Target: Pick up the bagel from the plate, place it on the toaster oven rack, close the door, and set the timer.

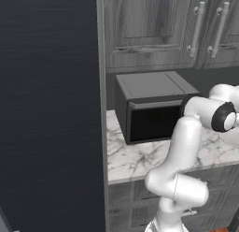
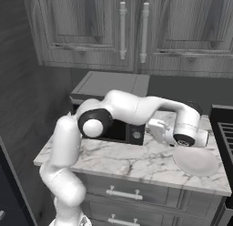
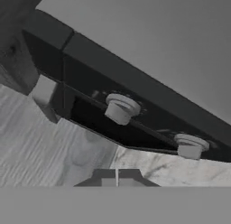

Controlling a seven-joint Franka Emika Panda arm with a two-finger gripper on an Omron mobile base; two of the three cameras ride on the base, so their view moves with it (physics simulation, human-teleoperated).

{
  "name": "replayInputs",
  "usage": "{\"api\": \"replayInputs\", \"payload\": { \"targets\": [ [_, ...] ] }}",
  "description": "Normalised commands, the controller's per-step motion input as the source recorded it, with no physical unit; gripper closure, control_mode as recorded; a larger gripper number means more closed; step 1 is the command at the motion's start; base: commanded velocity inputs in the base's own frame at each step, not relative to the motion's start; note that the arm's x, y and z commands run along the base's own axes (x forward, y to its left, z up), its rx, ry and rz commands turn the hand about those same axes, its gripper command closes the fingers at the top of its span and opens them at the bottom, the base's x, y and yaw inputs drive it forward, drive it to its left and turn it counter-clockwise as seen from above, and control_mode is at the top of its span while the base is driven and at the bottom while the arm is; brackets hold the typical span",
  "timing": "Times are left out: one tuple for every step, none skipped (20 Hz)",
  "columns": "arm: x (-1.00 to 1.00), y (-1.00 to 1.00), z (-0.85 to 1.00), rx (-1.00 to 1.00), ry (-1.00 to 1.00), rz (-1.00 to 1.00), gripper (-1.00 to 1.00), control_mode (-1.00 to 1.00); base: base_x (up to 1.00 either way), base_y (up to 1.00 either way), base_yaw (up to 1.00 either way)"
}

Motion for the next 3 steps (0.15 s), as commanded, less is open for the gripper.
{"api": "replayInputs", "payload": {
  "targets": [
    [-0.76,0.08,0.21,-0.11,-0.08,0.0,1.0,-1.0,0.0,0.0,0.0],
    [-0.76,0.1,0.21,-0.12,-0.08,0.0,1.0,-1.0,0.0,0.0,0.0],
    [-0.75,0.11,0.21,-0.12,-0.09,0.0,1.0,-1.0,0.0,0.0,0.0]
  ]
}}
